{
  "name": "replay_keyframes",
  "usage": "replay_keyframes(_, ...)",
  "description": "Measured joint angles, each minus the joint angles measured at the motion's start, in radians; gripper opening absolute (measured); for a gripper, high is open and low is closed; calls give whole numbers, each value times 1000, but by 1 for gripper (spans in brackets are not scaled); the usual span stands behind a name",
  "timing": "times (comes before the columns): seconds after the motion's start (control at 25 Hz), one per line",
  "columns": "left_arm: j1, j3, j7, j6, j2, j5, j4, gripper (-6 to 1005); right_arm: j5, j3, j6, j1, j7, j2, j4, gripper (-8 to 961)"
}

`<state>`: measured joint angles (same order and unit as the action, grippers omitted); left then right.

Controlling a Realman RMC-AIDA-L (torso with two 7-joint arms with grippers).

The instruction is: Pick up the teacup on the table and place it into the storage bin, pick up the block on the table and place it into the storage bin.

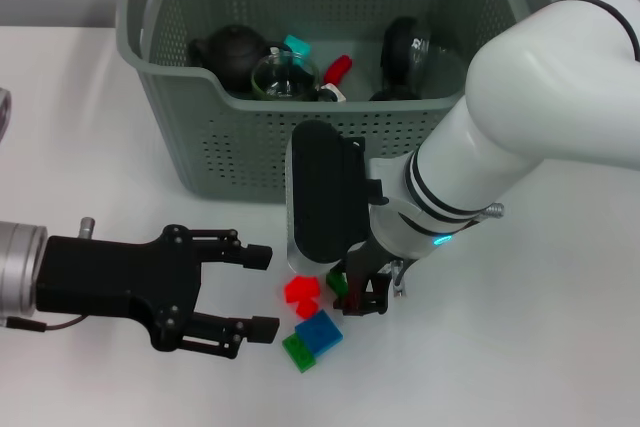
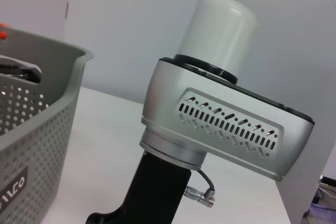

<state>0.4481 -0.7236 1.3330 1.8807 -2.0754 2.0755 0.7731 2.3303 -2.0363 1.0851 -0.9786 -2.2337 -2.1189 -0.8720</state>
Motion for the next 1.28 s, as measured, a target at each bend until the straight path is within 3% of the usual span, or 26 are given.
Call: replay_keyframes(1.28, 0, 1, 0, 3, -2, 0, 0, 809, 4, 46, 23, 0, -14, 9, -4, 403)
